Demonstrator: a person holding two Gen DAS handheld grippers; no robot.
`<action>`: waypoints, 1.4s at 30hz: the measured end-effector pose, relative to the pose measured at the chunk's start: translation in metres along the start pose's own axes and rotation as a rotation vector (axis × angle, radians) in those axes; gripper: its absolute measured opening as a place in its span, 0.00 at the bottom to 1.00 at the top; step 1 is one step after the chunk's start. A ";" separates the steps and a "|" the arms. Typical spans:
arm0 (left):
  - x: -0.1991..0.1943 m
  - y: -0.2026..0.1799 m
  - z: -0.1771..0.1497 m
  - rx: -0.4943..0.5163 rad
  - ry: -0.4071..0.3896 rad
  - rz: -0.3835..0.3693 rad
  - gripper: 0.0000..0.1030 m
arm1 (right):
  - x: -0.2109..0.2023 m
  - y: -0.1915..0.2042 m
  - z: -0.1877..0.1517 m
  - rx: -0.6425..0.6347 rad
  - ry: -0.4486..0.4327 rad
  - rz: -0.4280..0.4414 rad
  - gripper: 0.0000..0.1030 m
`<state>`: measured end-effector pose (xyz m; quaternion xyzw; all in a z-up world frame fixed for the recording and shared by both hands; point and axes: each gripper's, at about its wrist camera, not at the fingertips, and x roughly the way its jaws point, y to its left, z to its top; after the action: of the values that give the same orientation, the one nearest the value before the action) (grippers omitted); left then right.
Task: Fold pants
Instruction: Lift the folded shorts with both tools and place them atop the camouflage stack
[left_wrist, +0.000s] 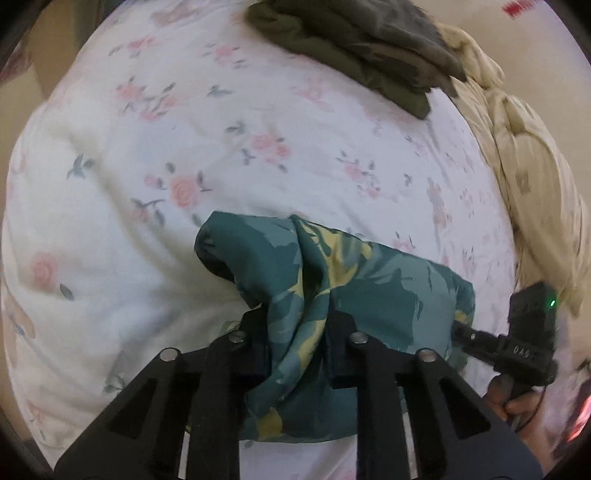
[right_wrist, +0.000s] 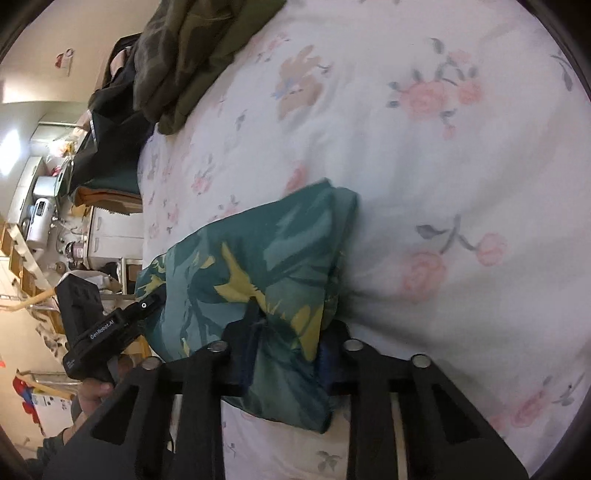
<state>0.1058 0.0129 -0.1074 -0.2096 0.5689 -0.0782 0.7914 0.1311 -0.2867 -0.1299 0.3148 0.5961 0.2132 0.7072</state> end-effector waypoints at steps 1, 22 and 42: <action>0.000 0.001 -0.001 -0.005 -0.005 -0.003 0.15 | 0.002 0.000 -0.003 0.011 -0.014 0.008 0.19; -0.110 -0.040 0.088 -0.018 -0.374 -0.226 0.10 | -0.099 0.112 0.074 -0.196 -0.367 0.158 0.08; -0.004 -0.092 0.380 0.118 -0.410 -0.035 0.11 | -0.024 0.167 0.395 -0.286 -0.365 -0.119 0.08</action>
<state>0.4695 0.0234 0.0357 -0.1843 0.3866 -0.0809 0.9000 0.5243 -0.2593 0.0396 0.2089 0.4397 0.1929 0.8520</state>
